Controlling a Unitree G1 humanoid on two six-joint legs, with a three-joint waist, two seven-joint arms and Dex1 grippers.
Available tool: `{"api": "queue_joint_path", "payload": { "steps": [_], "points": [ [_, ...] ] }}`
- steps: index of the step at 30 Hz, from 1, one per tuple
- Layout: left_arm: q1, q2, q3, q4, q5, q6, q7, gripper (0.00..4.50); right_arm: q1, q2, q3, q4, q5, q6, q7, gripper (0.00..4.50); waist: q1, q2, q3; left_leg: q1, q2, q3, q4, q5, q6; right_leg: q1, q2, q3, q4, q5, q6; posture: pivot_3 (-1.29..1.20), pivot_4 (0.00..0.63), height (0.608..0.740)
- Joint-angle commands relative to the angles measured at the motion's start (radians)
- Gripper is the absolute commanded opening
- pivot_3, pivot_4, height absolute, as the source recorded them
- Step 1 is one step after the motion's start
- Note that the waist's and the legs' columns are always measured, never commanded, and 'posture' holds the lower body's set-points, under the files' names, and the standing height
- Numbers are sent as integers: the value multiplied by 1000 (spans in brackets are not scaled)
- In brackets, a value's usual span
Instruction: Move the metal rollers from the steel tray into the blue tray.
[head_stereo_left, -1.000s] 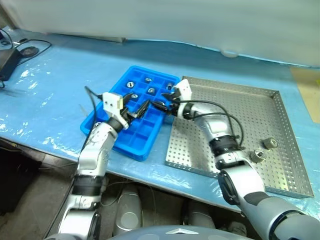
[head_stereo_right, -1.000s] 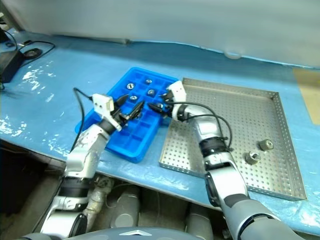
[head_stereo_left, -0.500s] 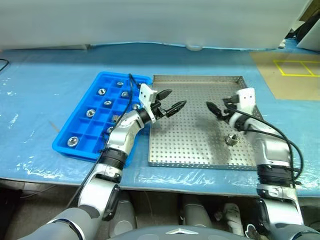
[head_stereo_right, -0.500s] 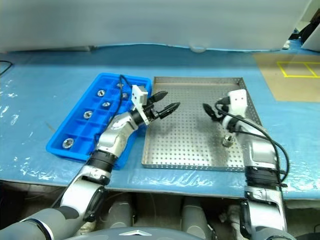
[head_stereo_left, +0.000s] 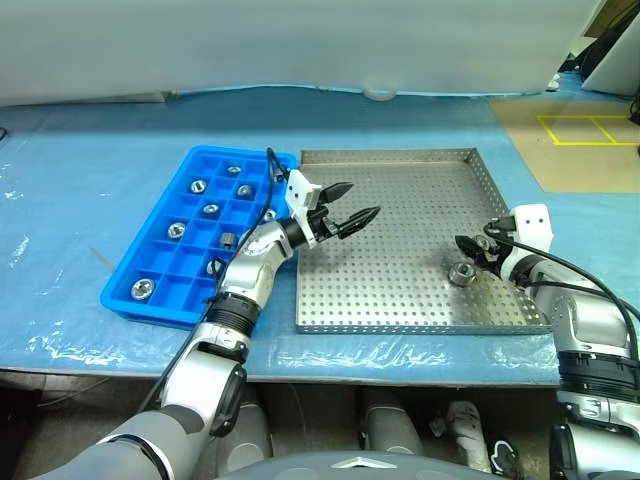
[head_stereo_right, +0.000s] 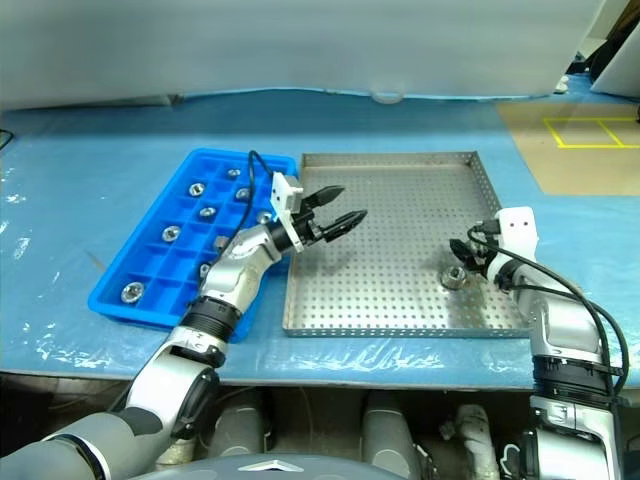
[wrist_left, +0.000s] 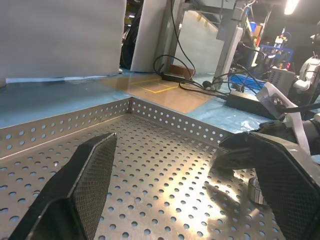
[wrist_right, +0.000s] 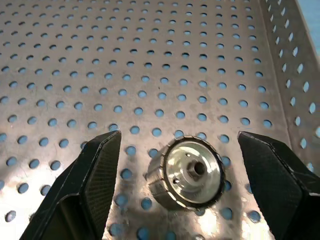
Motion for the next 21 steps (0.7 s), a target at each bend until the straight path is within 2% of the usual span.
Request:
{"api": "queue_joint_path", "payload": {
  "steps": [1, 6, 7, 10, 13, 16, 21],
  "points": [
    [8, -4, -4, -42, 11, -24, 5, 4347, -5, -29, 14, 20, -10, 10, 9, 3907, 0, 0, 0, 0, 0, 0, 0, 0, 0, 0, 0, 0, 0, 0, 0, -279, 150, 740],
    [10, -2, -2, -53, 10, -20, 3, 4347, 6, -23, 51, 43, -18, 11, 12, 3907, 0, 0, 0, 1, 0, 1, -1, 0, 0, 0, 0, 1, 0, 0, 0, -275, 150, 740],
    [10, 0, -1, -54, 10, -20, 2, 4347, 10, -20, 54, 46, -19, 8, 11, 3740, 0, 0, 0, 1, 1, 1, 0, 0, 0, 0, 0, 1, 0, 0, 0, -275, 150, 740],
    [6, 5, 2, -49, 11, -22, -1, 4347, 14, -17, 58, 52, -16, -5, 18, 3024, 0, 0, 0, 1, 0, 1, 0, 0, 0, 0, 0, 1, 0, 0, 0, -276, 150, 740],
    [4, 10, 2, -53, 12, -20, -6, 4347, 5, -4, 53, 33, -1, 0, 17, 1881, 0, 0, 0, 1, 1, 1, 0, 0, 0, 0, 0, 1, 0, 0, 0, -278, 150, 740],
    [0, 14, 4, -55, 11, -20, -9, 4347, -14, 10, 45, 24, 12, -19, 17, 1785, -2, 0, 0, 2, 1, 2, 0, 0, 0, 0, 0, 1, 0, 0, 0, -276, 150, 740],
    [-5, 14, 36, -87, -16, -10, 15, 4347, -96, 83, 6, -61, 125, -79, 74, 1785, -3, 0, 0, 0, 1, 2, -1, 0, 0, -3, 0, 1, 0, 0, 1, -229, 150, 740]
  ]
}}
